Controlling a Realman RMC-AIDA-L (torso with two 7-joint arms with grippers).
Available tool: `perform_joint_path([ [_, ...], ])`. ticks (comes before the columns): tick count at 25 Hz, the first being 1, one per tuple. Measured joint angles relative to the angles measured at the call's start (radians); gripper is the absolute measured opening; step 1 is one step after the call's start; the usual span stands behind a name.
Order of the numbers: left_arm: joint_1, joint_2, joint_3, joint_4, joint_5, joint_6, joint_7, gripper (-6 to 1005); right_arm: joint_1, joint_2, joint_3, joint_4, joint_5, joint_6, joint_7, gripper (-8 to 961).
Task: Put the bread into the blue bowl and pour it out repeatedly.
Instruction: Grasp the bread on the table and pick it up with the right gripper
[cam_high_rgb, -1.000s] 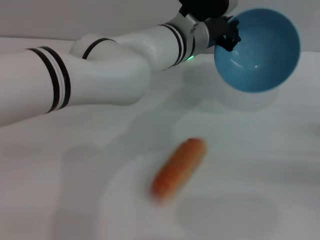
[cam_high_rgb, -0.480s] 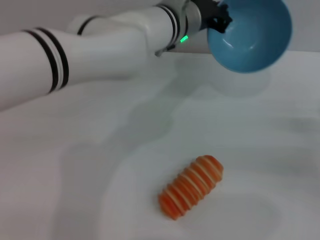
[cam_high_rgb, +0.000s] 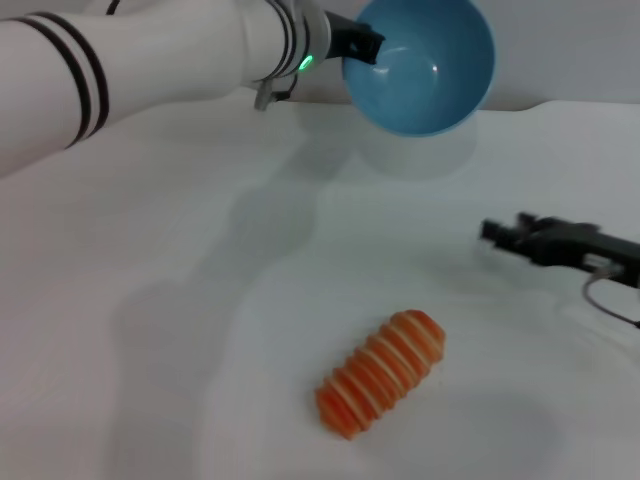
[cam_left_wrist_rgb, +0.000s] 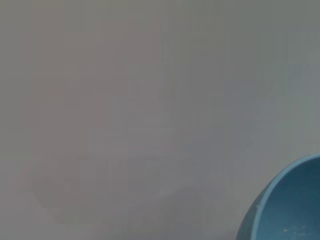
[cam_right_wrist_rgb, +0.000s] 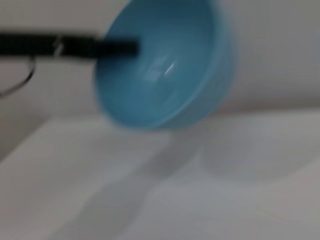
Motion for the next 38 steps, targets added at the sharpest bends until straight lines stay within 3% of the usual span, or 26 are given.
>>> perform_joint_path([
  [7,0.042,-0.002,-0.004,0.002,-0.004,-0.009,-0.005,-1,0.119,-0.002,-0.143,-0.006,-0.189,-0.011,0.271,700],
  [20,0.068,-0.008,-0.007,0.012,-0.008,-0.036,-0.008,-1,0.159,0.003,-0.24,0.002,-0.239,-0.058,0.394,698],
  [38,0.067,-0.011,-0.008,0.02,-0.008,-0.037,-0.008,0,0.192,0.008,-0.268,0.048,-0.244,-0.074,0.425,695],
])
